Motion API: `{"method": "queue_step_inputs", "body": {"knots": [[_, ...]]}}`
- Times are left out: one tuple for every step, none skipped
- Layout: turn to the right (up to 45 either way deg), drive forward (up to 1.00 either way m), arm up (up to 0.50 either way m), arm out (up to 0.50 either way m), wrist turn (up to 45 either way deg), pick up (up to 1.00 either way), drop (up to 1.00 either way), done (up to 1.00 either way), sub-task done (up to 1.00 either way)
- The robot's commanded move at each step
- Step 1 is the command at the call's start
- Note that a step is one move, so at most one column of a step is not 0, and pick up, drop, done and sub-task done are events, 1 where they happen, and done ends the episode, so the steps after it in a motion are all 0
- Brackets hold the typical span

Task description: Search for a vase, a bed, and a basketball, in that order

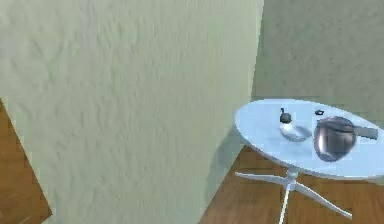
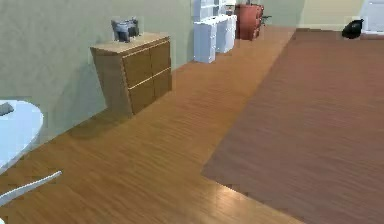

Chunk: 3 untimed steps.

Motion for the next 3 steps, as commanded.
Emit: {"method": "queue_step_inputs", "body": {"knots": [[45.0, 0.00, 0.00, 0.00, 0.0, 0.00, 0.00, 0.00, 0.00], [45.0, 0.00, 0.00, 0.00, 0.0, 0.00, 0.00, 0.00, 0.00], [27.0, 0.00, 0.00, 0.00, 0.0, 0.00, 0.00, 0.00, 0.00]]}}
